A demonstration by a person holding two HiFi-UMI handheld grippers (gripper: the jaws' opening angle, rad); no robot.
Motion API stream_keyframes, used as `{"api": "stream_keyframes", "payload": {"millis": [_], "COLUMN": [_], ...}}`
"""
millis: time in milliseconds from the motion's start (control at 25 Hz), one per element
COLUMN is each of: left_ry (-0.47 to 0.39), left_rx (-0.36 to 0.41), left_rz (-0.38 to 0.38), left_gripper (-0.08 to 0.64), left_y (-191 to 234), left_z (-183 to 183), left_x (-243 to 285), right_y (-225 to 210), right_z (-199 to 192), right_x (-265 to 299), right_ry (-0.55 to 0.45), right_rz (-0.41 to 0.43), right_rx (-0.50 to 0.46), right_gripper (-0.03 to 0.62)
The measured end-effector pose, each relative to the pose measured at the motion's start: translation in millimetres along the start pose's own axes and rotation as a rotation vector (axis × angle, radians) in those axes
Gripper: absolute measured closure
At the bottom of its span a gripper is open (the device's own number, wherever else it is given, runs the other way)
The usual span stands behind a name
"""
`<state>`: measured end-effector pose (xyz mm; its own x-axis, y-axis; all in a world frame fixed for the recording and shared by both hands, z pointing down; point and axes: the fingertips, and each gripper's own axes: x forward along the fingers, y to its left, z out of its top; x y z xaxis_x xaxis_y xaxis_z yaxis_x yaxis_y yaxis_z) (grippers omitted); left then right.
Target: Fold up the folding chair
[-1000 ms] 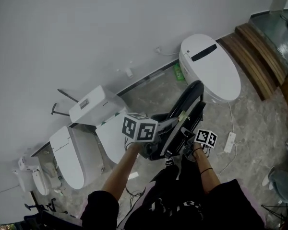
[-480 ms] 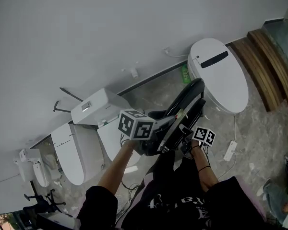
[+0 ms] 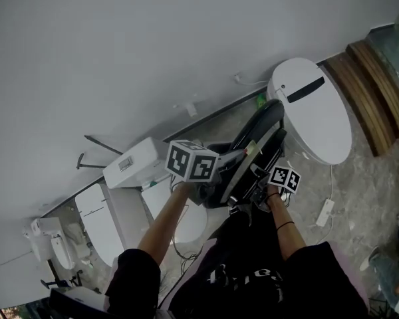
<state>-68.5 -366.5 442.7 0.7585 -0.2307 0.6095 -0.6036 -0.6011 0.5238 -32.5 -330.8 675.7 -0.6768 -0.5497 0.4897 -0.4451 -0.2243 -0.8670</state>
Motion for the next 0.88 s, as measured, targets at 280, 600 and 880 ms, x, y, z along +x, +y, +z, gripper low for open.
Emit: {"api": "stream_keyframes", "payload": {"millis": [280,600,880], "left_ry": [0.005,-0.012,0.01], "left_rx": [-0.005,-0.038,0.0], "left_rz": [0.051,0.072,0.069], "left_gripper": [0.446,0.446,0.445], "left_y": [32,91,150], "left_z": [36,69,102], "left_x": [8,-10,-39], "right_y": [13,41,81], "right_z": [37,63,78], "right_x": [29,86,148], "right_ry": [0.064,0.071,0.024], "right_rz": [0.015,-0.015,-0.014], "right_rx": [-0.009,-0.032,-0.021], "right_gripper": [0.512,0.512,0.512]}}
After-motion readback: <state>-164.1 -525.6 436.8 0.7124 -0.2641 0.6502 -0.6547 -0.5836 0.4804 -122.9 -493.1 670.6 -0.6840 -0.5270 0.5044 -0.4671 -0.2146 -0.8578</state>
